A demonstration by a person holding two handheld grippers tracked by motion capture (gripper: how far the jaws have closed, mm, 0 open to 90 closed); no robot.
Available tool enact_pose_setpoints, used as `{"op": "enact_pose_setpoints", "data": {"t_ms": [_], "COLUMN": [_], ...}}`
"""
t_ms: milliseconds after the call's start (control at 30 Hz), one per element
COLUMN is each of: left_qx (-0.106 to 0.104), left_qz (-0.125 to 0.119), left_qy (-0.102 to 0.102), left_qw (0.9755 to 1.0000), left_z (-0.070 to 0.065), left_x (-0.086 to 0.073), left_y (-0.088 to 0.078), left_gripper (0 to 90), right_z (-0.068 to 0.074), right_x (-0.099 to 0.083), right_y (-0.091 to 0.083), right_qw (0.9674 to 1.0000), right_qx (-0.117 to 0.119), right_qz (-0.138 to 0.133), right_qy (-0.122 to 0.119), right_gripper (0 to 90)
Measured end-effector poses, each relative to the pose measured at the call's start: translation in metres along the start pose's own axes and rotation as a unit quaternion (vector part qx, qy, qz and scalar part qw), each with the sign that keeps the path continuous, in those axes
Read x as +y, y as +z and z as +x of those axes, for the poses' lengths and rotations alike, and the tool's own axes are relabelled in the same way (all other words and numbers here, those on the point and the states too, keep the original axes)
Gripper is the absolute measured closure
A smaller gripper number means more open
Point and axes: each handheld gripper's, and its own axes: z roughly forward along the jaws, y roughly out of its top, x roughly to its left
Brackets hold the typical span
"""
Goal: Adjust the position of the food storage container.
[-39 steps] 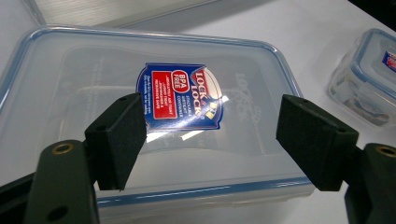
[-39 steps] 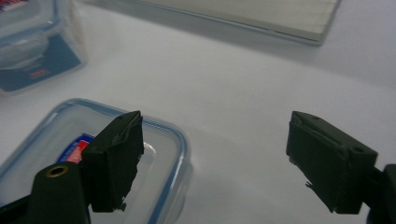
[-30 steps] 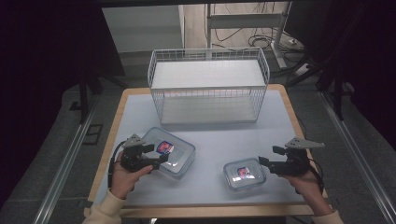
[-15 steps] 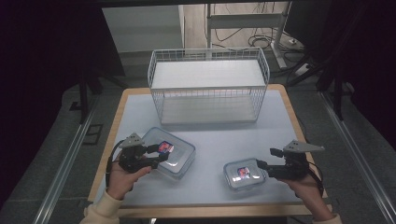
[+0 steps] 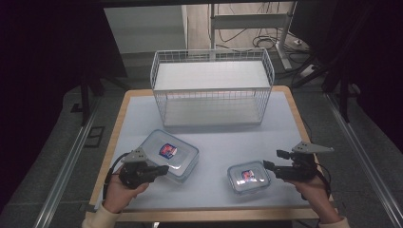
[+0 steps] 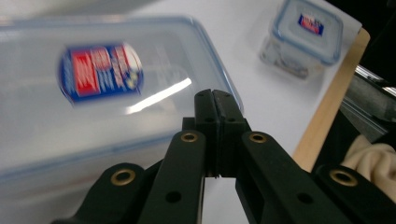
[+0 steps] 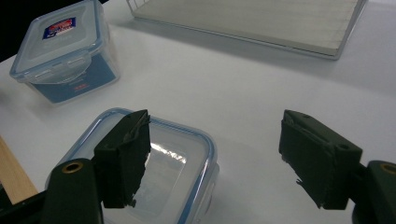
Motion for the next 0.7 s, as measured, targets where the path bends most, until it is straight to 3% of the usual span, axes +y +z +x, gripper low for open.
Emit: {"op": "enact_pose_setpoints", "data": {"t_ms": [267,567,700], "left_qx": [-0.003,0.003,0.008], "left_qz": [0.049,0.054,0.046], "left_qy": [-0.004,-0.003,-0.007], "left_qw": [0.9988,0.9985,0.9989], "left_z": [0.001,0.005,0.005], "left_x": [-0.022,-0.021,-0.02], "left_y": [0.022,0.034,0.037], "left_gripper": [89.6,89.7,89.7], "right_z": [0.0,-0.003,-0.002], "right_x": [-0.001,-0.003,-0.004], "right_y": [0.004,0.005,0.006], "right_qw": [0.9999,0.9999,0.9998], "right_qx": [0.007,0.001,0.002], "right_qz": [0.011,0.013,0.018], "right_qy": [0.003,0.006,0.004], "right_gripper": [26.4,26.4,26.5]}}
